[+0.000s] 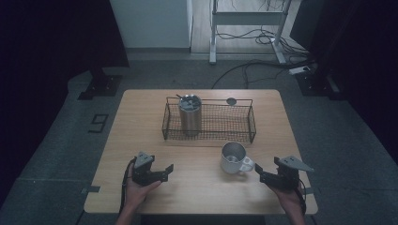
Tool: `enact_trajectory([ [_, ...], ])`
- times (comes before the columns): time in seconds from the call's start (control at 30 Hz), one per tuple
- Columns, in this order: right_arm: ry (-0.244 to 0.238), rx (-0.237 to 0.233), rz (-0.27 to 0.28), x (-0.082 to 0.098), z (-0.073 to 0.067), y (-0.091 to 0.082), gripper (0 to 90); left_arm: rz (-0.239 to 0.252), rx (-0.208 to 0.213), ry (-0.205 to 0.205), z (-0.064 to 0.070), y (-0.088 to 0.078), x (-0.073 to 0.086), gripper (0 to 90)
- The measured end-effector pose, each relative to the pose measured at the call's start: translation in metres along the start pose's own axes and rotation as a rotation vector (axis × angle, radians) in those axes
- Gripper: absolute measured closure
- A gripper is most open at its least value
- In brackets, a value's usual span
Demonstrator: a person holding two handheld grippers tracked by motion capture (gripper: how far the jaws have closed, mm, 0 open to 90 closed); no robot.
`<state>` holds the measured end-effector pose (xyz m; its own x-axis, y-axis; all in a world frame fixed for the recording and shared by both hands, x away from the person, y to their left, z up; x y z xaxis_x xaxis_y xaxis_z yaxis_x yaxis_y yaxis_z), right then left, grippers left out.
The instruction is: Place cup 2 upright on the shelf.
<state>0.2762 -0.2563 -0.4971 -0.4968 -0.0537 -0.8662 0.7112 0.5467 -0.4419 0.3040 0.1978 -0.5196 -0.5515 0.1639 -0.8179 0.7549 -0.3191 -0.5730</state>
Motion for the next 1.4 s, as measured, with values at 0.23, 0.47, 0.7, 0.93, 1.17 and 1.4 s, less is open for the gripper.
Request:
enact_trajectory([
  [0.23, -0.022, -0.018, -0.011, -0.004, -0.008, 0.006, 13.8, -0.020, 0.010, 0.006, 0.002, 0.002, 0.002, 7.8],
  [0.47, -0.044, -0.055, -0.007, -0.012, -0.016, 0.011, 13.3, -0.034, 0.018, 0.008, 0.003, 0.003, 0.003, 7.8],
  [0.7, -0.060, -0.087, -0.014, -0.019, -0.023, 0.023, 13.0, -0.043, 0.025, 0.007, 0.004, 0.004, 0.005, 7.8],
  [0.93, -0.067, -0.094, -0.027, -0.021, -0.024, 0.031, 12.7, -0.055, 0.027, 0.001, 0.003, 0.004, 0.005, 7.8],
  [1.17, -0.072, -0.101, -0.038, -0.023, -0.026, 0.039, 11.2, -0.059, 0.029, -0.001, 0.003, 0.004, 0.005, 7.8],
  [1.4, -0.088, -0.127, -0.048, -0.028, -0.031, 0.047, 8.0, -0.066, 0.031, -0.009, 0.002, 0.005, 0.006, 7.9],
])
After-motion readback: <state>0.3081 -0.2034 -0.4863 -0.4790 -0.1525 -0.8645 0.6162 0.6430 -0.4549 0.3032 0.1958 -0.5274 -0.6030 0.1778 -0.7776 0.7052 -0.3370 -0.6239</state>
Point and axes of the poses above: each handheld gripper's, and its own axes: y roughly forward along the jaws, x roughly out of its underside, z roughly to its right, the point moved 1 cm from there along y, roughly forward along the jaws, and after that the axes turned 12 degrees about -x, right-handed, at the moved point
